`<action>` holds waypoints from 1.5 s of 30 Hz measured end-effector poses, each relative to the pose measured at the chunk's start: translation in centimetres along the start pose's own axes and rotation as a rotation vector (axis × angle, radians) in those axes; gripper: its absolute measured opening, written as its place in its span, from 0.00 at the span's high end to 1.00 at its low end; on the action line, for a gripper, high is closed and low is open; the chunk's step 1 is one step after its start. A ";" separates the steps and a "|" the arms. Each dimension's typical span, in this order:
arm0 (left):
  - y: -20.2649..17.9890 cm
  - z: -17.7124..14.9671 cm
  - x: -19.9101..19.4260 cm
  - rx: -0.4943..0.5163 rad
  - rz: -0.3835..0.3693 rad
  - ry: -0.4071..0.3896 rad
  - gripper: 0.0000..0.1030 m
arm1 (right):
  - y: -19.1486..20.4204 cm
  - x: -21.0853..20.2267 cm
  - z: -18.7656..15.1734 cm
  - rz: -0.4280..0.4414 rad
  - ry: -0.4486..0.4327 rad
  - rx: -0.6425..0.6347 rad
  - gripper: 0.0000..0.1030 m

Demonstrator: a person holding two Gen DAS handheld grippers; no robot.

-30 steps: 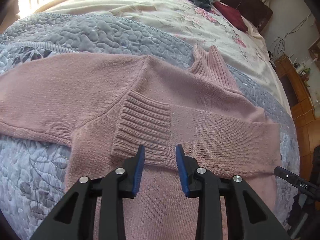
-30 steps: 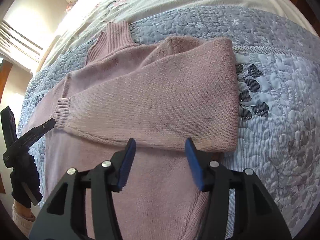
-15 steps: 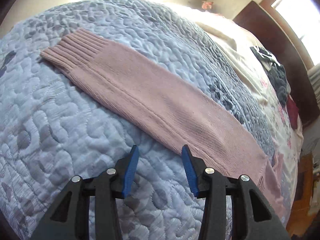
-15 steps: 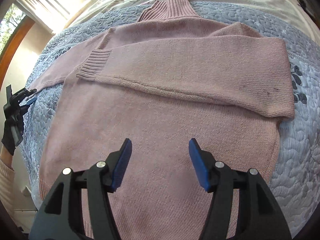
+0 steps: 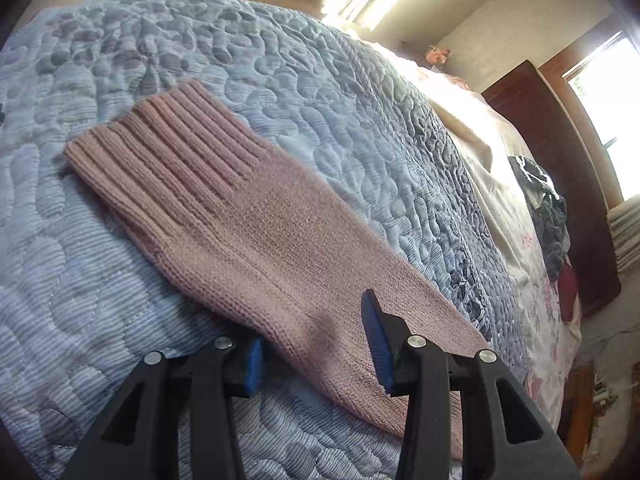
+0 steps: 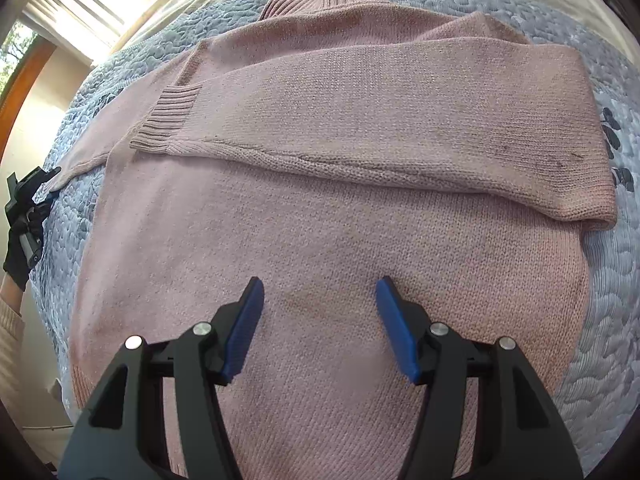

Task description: Fold small clothes

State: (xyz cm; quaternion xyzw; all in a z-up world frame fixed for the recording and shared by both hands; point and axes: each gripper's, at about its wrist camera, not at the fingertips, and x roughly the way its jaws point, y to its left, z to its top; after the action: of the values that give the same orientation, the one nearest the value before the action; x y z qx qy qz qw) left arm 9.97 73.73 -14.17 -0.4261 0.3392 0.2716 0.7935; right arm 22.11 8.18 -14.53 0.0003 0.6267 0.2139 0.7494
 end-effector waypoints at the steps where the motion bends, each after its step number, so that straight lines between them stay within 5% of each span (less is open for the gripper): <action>1: -0.1 0.0 -0.1 0.010 0.009 -0.002 0.62 | 0.0 0.0 0.0 -0.001 -0.001 -0.001 0.43; 7: -1.4 0.0 0.1 0.056 0.043 0.010 0.92 | -0.3 -0.3 -0.2 0.008 -0.010 0.003 0.44; 14: -8.9 -2.9 -3.5 0.187 -0.131 -0.023 0.93 | -0.9 -2.0 -0.8 -0.002 -0.038 0.001 0.44; 21: -19.3 -10.8 -5.2 0.356 -0.328 0.048 0.93 | -1.5 -3.0 -0.8 0.011 -0.063 0.023 0.44; 27: -25.2 -18.0 -3.7 0.415 -0.416 0.140 0.93 | -1.7 -3.4 -0.7 0.013 -0.075 0.026 0.44; 38: -25.1 -27.9 3.3 0.485 -0.300 0.338 0.93 | -1.7 -3.0 -0.6 0.015 -0.056 0.031 0.44; 45: -21.2 -28.4 -0.1 0.494 -0.328 0.367 0.87 | 0.0 -2.7 0.6 0.038 -0.045 0.028 0.44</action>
State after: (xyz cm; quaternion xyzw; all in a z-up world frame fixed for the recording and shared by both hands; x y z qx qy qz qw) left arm 16.50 38.93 -15.23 -0.3117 0.4586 -0.0309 0.8316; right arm 22.38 7.44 -11.85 0.0276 0.6125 0.2190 0.7590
